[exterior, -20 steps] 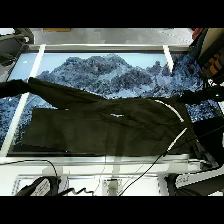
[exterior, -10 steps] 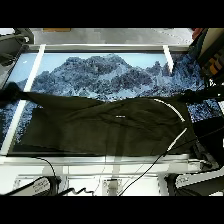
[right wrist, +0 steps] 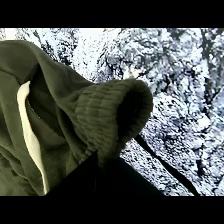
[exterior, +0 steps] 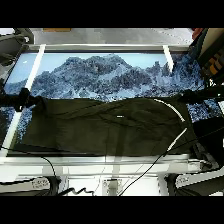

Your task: Fold the clothes and pants, and hang the long-sleeved shirts on hangers.

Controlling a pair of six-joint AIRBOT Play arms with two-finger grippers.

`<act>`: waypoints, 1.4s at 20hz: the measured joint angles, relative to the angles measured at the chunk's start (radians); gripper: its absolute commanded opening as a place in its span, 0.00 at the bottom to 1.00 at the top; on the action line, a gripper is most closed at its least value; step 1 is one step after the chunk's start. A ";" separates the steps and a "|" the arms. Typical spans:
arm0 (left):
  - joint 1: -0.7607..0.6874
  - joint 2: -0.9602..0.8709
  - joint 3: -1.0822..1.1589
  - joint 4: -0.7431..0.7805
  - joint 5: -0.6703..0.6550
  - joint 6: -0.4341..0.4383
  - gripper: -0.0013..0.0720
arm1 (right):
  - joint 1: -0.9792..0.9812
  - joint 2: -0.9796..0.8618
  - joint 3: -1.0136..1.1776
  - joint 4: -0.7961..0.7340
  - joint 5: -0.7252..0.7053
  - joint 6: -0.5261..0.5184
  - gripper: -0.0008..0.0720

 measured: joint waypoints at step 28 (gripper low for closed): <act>-0.069 -0.272 0.002 0.318 0.569 -0.210 0.84 | 0.000 -0.001 0.000 0.000 -0.087 0.000 0.06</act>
